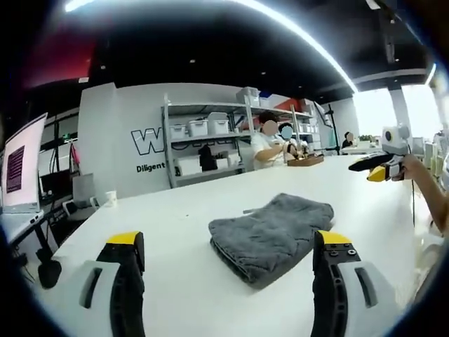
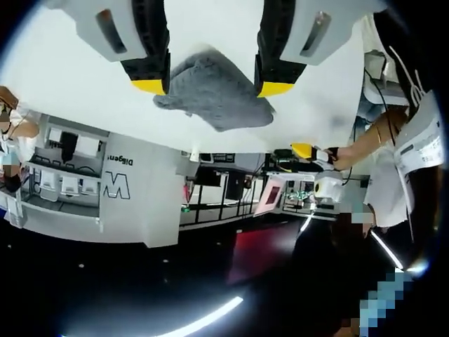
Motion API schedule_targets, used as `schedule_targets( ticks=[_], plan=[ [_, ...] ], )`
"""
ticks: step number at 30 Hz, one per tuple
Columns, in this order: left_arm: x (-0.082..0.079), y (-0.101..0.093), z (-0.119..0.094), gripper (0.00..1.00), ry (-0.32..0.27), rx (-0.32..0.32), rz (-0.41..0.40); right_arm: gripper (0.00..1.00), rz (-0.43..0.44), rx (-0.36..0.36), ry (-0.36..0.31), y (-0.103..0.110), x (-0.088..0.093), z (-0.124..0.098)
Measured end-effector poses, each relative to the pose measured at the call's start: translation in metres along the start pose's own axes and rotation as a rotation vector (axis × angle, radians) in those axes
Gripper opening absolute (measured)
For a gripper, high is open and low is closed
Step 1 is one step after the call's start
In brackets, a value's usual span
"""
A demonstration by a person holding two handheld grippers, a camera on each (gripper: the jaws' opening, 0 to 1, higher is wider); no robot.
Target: Open the folded towel by lifting each exposed corner and separating the folded layers until the towel lies flat within the target outline without major curled edges
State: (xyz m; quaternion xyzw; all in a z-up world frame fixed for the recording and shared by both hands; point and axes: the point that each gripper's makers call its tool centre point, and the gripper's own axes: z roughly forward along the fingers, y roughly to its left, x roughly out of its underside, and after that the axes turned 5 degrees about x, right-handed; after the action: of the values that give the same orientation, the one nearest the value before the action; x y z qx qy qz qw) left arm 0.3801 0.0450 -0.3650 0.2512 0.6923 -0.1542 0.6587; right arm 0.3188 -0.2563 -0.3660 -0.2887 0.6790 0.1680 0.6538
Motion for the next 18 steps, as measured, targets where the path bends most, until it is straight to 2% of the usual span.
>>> schedule_targets(
  ticks=[5, 13, 18],
  plan=[
    [-0.005, 0.0, 0.015, 0.98, 0.003, 0.042, 0.008, 0.45, -0.048, 0.004, -0.004, -0.005, -0.006, 0.01],
    [-0.012, 0.001, 0.035, 0.98, 0.0, 0.066, 0.033, 0.45, -0.072, -0.003, -0.015, -0.009, -0.016, 0.026],
    [-0.008, -0.003, 0.048, 0.98, 0.016, 0.091, 0.041, 0.43, -0.077, -0.026, -0.015, -0.008, -0.015, 0.037]
  ],
)
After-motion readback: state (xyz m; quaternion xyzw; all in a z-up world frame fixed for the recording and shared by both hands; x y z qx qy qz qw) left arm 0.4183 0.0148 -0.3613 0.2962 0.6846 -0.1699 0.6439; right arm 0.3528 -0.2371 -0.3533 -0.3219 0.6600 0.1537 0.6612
